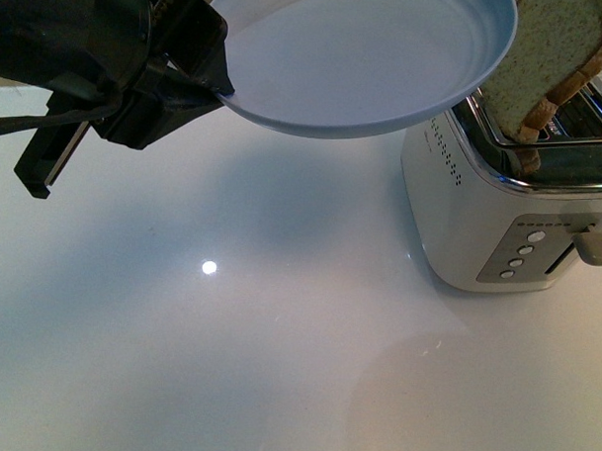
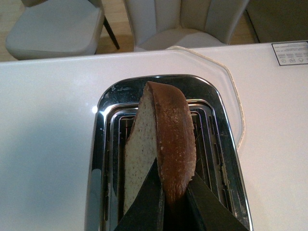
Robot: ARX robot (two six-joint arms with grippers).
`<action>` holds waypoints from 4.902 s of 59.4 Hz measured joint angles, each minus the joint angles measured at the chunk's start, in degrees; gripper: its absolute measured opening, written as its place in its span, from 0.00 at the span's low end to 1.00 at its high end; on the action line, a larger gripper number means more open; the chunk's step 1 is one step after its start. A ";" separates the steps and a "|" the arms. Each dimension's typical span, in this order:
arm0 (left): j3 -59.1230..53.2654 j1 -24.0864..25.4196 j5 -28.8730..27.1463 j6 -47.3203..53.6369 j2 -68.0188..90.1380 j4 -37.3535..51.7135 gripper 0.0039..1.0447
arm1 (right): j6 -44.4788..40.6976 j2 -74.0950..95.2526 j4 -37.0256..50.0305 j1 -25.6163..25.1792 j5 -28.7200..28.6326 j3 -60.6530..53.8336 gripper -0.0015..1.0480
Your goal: Left arm holds plate, right arm toasts bread
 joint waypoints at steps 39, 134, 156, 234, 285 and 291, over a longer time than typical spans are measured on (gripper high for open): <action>0.00 0.42 0.26 0.04 0.50 -0.09 0.02 | 0.24 1.46 3.32 -1.07 1.62 -1.18 0.03; 0.00 -0.04 0.13 0.00 1.53 0.81 0.02 | 8.66 -36.24 -0.39 -2.14 1.66 -20.92 0.92; 0.00 -0.42 -0.22 0.42 1.66 0.87 0.02 | -6.05 -44.98 24.68 -5.42 -5.60 -39.71 0.38; 0.00 -0.46 -0.66 1.44 1.66 0.66 0.02 | -7.34 -78.99 8.79 -10.36 -10.51 -56.57 0.02; 0.00 -1.14 -1.05 1.44 1.68 0.68 0.02 | -7.43 -95.76 -8.31 -10.36 -10.54 -56.54 0.81; 0.00 -1.14 -1.01 1.44 1.68 0.68 0.02 | -7.41 -95.76 -8.31 -10.36 -10.54 -56.54 0.93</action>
